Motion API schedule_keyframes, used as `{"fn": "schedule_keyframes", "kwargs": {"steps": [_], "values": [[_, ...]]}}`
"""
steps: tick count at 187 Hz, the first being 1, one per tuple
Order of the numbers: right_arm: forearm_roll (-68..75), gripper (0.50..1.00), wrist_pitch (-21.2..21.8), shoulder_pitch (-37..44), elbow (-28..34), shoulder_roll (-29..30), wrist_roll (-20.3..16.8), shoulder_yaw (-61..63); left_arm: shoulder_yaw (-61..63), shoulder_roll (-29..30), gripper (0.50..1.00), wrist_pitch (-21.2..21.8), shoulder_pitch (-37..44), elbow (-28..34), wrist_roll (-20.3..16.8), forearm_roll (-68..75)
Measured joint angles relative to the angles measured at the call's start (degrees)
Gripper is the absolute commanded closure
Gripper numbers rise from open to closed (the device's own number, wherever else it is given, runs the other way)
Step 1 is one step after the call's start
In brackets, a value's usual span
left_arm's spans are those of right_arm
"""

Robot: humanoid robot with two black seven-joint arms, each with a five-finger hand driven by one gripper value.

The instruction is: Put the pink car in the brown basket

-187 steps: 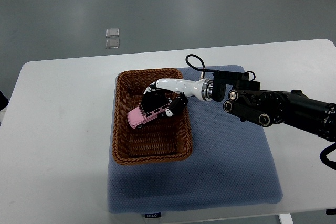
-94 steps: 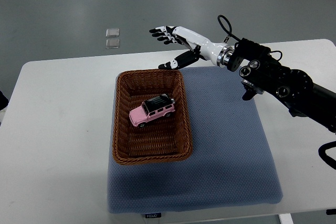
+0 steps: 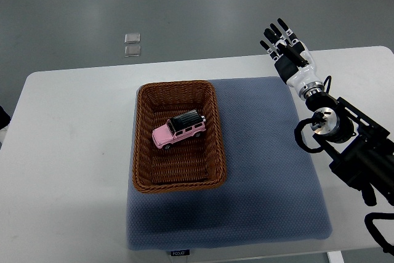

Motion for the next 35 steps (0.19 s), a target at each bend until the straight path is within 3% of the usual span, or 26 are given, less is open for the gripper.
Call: {"fn": "schedule_keyframes", "kwargs": {"steps": [35], "values": [[2.14,0.589,8.14,-1.11,-4.87,0.05,0.84,0.12,0.03,0.00,0.500,0.00,0.00,-0.01,0.00,0.00]]}}
